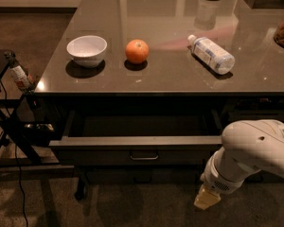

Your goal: Close top drawer

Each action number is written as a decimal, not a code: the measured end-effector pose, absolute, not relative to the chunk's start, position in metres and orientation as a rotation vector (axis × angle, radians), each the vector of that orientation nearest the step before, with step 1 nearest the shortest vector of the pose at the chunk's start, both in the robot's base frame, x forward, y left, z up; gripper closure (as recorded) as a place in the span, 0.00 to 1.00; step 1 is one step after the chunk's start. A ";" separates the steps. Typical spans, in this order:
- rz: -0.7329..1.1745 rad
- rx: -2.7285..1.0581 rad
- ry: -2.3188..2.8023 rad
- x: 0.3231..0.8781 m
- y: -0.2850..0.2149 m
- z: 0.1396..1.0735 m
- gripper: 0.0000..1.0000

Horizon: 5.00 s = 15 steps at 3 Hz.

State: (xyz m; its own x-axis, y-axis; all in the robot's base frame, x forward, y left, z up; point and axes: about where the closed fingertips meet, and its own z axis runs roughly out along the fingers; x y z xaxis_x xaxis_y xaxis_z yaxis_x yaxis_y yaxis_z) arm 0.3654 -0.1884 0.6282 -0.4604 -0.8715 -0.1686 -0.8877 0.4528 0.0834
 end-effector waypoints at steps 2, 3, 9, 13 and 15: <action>0.242 -1.574 2.590 0.366 -0.188 0.628 0.89; 0.240 -1.574 2.588 0.367 -0.188 0.628 1.00; -0.036 -1.428 2.615 0.476 -0.225 0.642 0.81; -0.036 -1.428 2.615 0.476 -0.225 0.642 0.00; -0.036 -1.428 2.615 0.476 -0.225 0.642 0.17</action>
Offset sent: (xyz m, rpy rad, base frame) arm 0.0000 0.0000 0.0000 0.0000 0.0000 0.0000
